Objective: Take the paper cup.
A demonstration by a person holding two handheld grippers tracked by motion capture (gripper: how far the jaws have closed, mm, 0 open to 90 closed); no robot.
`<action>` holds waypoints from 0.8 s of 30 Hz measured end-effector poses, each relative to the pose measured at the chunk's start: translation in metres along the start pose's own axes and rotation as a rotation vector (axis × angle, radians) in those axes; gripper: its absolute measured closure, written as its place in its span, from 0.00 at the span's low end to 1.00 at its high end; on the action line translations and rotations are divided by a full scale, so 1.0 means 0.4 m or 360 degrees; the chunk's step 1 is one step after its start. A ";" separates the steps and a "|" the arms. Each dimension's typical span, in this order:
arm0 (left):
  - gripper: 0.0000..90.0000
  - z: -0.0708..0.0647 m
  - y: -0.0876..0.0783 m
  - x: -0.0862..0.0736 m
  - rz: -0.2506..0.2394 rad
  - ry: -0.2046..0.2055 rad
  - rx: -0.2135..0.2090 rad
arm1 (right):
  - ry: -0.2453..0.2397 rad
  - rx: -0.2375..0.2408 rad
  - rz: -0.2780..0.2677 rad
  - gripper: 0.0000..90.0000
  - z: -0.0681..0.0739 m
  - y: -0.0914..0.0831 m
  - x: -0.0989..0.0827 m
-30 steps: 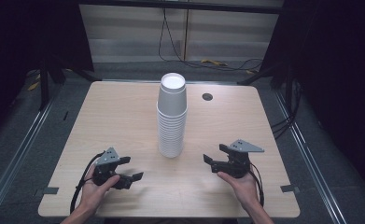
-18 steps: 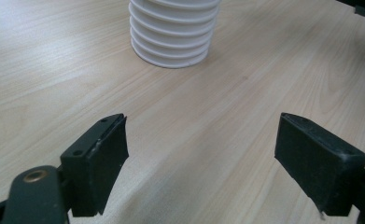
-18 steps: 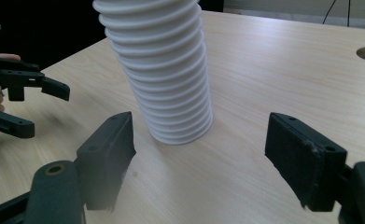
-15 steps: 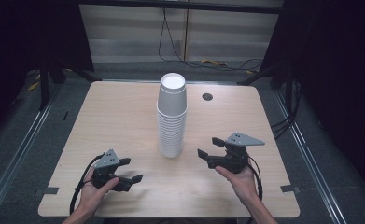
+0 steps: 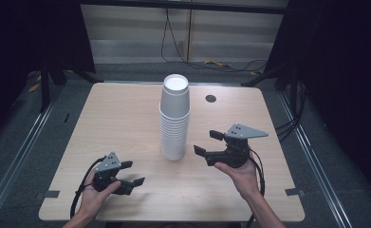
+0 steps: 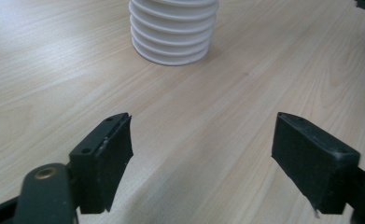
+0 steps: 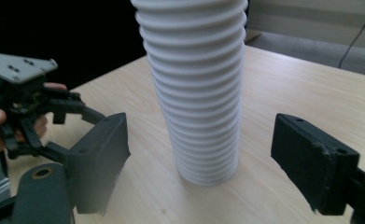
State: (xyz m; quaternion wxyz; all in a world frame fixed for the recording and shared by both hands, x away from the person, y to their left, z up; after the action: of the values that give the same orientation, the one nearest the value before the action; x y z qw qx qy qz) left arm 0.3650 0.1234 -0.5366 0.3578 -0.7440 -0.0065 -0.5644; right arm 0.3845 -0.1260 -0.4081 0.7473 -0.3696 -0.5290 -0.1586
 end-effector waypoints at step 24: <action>0.22 -0.006 0.010 0.005 0.0000 -0.0001 -0.0043 | -0.0048 0.0074 -0.0129 0.17 0.018 0.028 0.144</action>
State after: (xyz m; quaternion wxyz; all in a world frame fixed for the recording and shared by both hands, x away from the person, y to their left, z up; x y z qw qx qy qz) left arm 0.3655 0.1184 -0.5367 0.3478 -0.7488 0.0011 -0.5642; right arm 0.4093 -0.1044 -0.3591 0.7406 -0.3328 -0.5582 -0.1709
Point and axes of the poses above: each handheld gripper's, and its own axes: y roughly forward along the jaws, x roughly out of its top, z roughly to its left, the point moved 9 cm from there along y, roughly forward along the jaws, and after that the axes turned 3 degrees about y, right-handed, at the moved point
